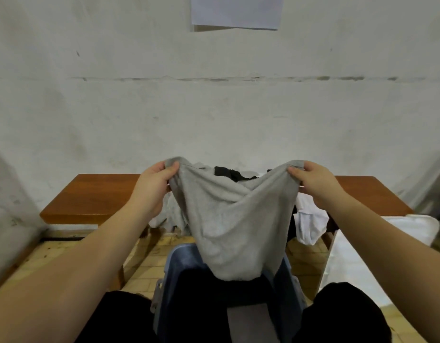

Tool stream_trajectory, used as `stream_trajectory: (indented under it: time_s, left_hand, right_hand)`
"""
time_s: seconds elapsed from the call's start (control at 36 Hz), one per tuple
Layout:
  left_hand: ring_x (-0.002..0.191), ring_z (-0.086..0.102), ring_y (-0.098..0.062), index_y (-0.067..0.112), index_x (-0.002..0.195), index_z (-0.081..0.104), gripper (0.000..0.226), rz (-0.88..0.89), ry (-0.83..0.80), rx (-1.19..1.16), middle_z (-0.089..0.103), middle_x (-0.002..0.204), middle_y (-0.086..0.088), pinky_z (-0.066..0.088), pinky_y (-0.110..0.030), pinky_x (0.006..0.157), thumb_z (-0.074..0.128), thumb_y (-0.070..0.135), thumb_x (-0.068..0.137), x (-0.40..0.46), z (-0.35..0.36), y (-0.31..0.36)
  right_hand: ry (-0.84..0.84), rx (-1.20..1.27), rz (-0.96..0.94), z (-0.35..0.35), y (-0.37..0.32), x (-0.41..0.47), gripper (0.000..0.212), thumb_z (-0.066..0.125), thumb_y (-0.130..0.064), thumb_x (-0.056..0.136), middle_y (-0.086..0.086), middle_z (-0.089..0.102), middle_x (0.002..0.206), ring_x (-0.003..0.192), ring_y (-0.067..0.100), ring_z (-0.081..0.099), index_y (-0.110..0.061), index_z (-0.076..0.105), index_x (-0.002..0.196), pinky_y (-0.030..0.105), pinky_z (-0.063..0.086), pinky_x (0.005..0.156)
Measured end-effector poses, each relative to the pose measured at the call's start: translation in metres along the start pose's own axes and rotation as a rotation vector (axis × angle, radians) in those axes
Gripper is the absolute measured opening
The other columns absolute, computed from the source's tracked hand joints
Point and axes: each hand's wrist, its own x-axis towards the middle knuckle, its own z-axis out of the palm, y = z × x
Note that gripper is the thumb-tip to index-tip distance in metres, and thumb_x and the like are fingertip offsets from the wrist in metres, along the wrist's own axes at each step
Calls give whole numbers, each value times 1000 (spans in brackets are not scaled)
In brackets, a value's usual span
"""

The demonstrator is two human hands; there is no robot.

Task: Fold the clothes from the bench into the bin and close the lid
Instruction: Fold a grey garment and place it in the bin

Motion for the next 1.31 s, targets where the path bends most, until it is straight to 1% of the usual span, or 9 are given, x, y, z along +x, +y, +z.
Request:
stream_trajectory:
  time_s: [0.22,0.36,0.5,0.58,0.75,0.92,1.03,1.17,1.31]
  left_hand:
    - [92,66,-17,22,97,65,12,40,113,109,69,102,-1,53,-30,74,55,26,100,0,-32,16]
    - [91,65,-15,21,106,65,18,83,143,386,68,99,4,51,-27,69,52,32,102,6,-54,20]
    - [92,65,-25,16,118,63,30,63,200,714,66,103,-5,55,-47,88,54,37,100,20,-66,30]
    - [95,63,-27,14,111,64,20,-2,236,645,65,108,-9,56,-46,83,60,28,97,30,-73,36]
    - [97,59,-26,14,106,65,14,-315,122,341,61,113,-10,50,-39,72,52,16,101,37,-83,29]
    - [101,57,-26,4,105,64,24,-271,15,263,60,116,-15,47,-35,84,41,2,101,28,-80,29]
    - [110,55,-25,8,106,65,20,-197,-65,281,57,121,-13,47,-32,88,53,-1,94,25,-77,32]
    - [103,56,-21,22,107,65,17,70,-6,925,62,103,3,44,-35,88,62,13,94,22,-69,26]
    - [101,55,-25,12,120,67,26,219,66,1164,64,112,-8,39,-33,82,53,21,101,25,-66,27]
  right_hand:
    - [105,-50,60,-33,26,0,19,56,-37,99,3,68,113,102,22,66,-25,69,106,40,57,89]
    - [99,-151,32,-41,24,0,21,53,-42,99,3,69,106,100,25,67,-26,66,99,47,56,91]
    - [72,-242,16,-41,14,7,31,54,-41,99,5,67,114,100,21,64,-17,66,116,35,57,80]
    - [147,-130,51,-43,11,15,37,62,-38,95,7,63,116,102,23,62,-14,63,124,27,53,67]
    - [85,160,282,-46,29,23,18,66,-32,94,9,68,116,103,24,66,-18,66,105,40,54,94]
    - [-57,210,223,-51,24,20,14,54,-14,101,8,64,123,115,20,59,-17,68,102,34,47,100]
    - [-135,58,173,-55,17,13,23,63,-6,93,12,62,127,117,22,59,-16,65,114,35,46,106]
    - [-50,-600,-11,-53,9,3,24,60,-19,91,-11,64,103,96,14,60,-34,65,109,40,54,89]
    - [10,-867,-171,-55,13,7,24,49,-28,101,2,65,101,88,19,60,-18,70,106,36,50,77]
